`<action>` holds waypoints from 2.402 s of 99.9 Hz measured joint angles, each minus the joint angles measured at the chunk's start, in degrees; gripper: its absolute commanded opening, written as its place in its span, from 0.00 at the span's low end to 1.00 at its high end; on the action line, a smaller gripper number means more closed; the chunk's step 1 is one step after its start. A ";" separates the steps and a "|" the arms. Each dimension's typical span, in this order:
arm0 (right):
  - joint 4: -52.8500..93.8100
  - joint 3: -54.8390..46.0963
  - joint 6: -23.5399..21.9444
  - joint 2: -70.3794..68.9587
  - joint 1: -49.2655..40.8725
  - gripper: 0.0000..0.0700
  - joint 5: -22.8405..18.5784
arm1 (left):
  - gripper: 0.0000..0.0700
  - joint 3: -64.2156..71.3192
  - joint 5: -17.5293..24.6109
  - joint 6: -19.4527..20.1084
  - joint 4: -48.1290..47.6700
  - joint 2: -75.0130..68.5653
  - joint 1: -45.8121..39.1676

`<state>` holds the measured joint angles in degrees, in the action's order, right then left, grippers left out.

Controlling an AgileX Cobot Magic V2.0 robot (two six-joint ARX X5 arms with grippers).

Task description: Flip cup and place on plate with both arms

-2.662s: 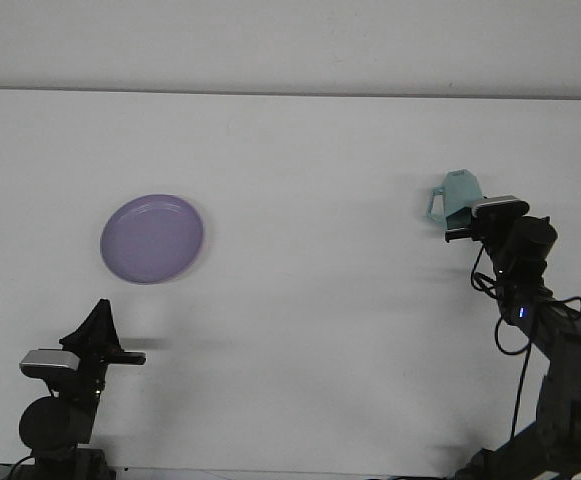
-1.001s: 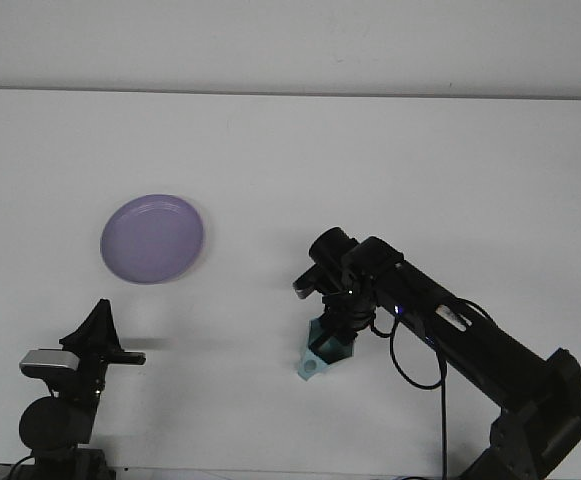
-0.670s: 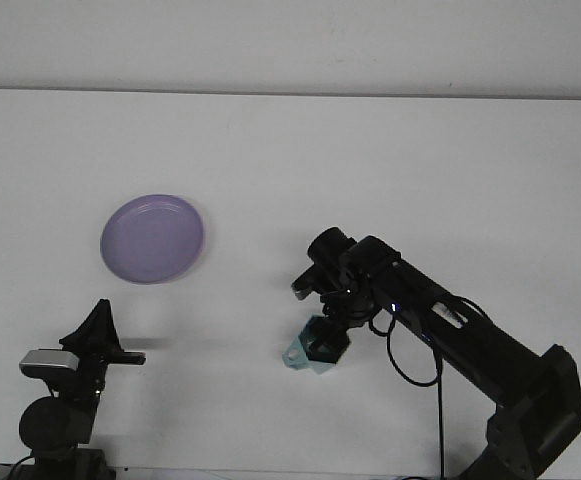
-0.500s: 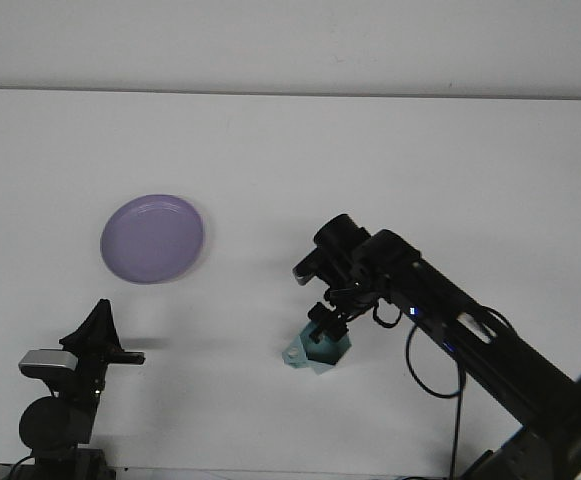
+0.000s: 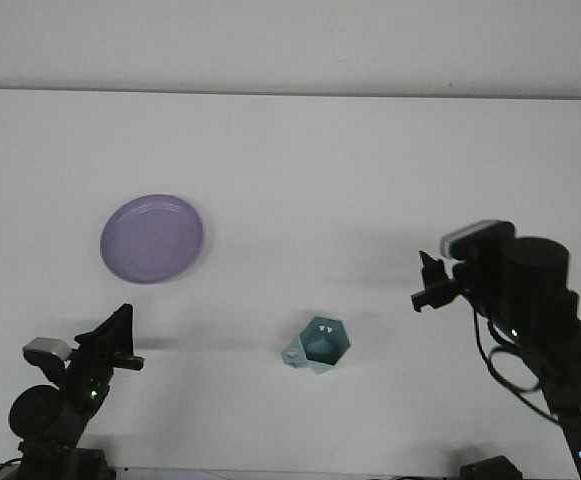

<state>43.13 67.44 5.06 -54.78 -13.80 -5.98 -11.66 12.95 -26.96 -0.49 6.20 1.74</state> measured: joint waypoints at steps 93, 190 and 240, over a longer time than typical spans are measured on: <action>-29.73 -42.10 -7.30 34.77 11.21 0.50 0.00 | 0.68 -64.39 11.78 24.90 -48.06 72.22 27.26; -29.77 -42.10 -8.35 34.77 11.21 0.50 0.00 | 0.65 -80.70 9.22 30.12 -48.35 104.08 43.56; -29.79 -42.10 -8.37 34.77 11.21 0.50 0.00 | 0.02 -80.83 8.33 31.98 -48.35 104.65 43.93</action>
<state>13.34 25.34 -3.31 -20.01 -2.59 -5.98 -92.49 21.28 5.02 -48.84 110.85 45.67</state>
